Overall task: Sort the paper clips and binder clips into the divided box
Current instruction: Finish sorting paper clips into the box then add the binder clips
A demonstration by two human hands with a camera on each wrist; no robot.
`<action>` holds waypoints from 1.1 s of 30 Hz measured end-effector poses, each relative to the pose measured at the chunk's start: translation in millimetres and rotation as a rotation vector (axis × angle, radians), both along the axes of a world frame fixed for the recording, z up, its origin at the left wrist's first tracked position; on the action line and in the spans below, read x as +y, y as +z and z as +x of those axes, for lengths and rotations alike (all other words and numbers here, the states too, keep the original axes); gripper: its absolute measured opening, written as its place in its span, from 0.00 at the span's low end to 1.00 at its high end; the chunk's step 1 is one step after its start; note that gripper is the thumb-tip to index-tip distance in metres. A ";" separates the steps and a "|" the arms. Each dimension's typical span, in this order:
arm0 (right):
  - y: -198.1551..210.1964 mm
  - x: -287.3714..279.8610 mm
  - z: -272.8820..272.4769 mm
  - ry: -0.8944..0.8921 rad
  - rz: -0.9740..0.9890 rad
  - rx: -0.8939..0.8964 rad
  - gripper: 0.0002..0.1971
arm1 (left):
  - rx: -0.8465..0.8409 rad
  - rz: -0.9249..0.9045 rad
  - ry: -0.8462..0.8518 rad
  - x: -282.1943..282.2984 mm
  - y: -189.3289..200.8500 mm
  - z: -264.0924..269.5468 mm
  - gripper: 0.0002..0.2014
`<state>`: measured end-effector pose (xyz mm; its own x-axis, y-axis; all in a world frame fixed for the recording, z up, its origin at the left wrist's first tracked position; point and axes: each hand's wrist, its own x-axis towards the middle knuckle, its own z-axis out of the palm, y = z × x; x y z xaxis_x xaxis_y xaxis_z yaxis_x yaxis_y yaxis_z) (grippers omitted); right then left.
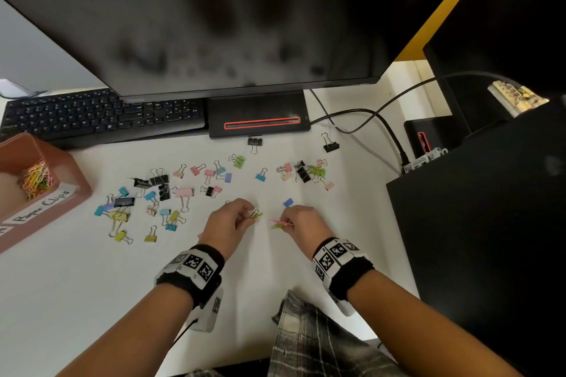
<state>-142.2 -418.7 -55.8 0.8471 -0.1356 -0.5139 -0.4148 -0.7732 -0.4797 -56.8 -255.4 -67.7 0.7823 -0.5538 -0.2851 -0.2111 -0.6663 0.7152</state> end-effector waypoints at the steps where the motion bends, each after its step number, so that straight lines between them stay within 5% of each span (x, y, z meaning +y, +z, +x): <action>1: 0.0 -0.6 0.4 0.004 -0.004 0.000 0.11 | 0.001 0.005 -0.001 0.0 0.1 0.3 0.08; 9: -2.8 -12.5 -14.1 0.028 -0.130 0.066 0.12 | 0.005 0.025 -0.015 -1.4 0.9 -2.6 0.07; 19: 0.7 -53.4 -47.5 -0.233 -0.081 -0.068 0.09 | 0.039 0.055 -0.132 -56.1 -7.6 -29.7 0.15; 33: -1.2 -60.8 -41.3 -0.252 0.000 -0.042 0.10 | -0.004 0.165 -0.184 -90.8 -9.7 -56.5 0.07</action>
<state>-183.6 -479.5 -56.9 0.8073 -0.3453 -0.4787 -0.5740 -0.6480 -0.5006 -113.3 -346.2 -77.4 0.6738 -0.6334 -0.3805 -0.3422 -0.7239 0.5991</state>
